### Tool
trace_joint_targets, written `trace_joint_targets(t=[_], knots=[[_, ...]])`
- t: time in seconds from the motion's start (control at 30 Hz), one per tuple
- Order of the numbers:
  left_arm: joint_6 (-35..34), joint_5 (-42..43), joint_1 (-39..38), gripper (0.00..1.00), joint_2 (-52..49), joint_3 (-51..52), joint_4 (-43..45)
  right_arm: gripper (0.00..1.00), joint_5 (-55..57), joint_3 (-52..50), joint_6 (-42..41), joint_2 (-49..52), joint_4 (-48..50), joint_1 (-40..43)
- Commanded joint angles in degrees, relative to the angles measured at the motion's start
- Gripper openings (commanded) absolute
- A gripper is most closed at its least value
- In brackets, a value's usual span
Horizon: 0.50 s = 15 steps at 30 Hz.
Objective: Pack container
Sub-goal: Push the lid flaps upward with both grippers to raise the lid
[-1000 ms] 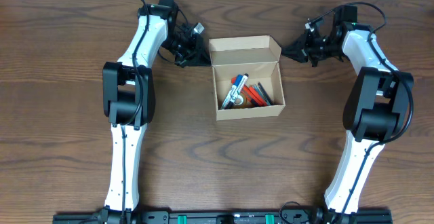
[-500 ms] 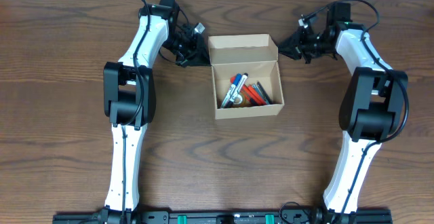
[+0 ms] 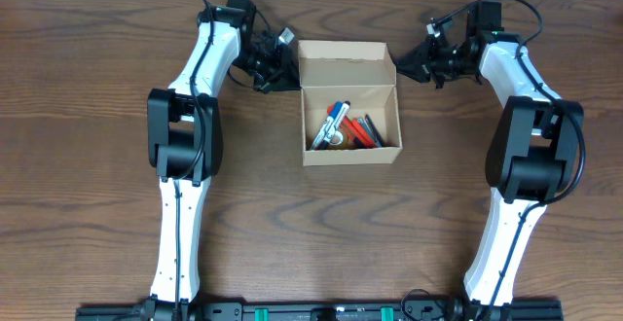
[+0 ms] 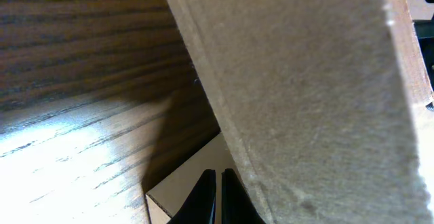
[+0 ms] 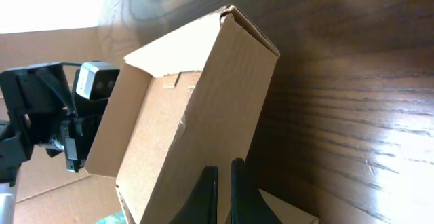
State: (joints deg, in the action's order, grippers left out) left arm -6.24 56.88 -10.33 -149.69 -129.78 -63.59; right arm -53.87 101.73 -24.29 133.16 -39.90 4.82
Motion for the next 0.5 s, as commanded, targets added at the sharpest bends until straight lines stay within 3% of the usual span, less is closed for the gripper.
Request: trace_joint_targets(t=[0.0, 0.13, 0.47], knots=[[-0.24, 1.9, -0.94, 0.06, 0.0, -1.01, 0.2, 0.02, 1.6, -0.35, -0.57, 0.74, -2.12, -1.88], [-0.24, -0.94, -0.94, 0.06, 0.0, -1.03, -0.44, 0.01, 7.19, -0.35, -0.46, 0.74, -4.9, -1.75], [-0.22, -10.32, -0.94, 0.06, 0.0, -1.01, -2.8, 0.01, 7.39, -0.35, -0.96, 0.74, -4.59, -1.38]])
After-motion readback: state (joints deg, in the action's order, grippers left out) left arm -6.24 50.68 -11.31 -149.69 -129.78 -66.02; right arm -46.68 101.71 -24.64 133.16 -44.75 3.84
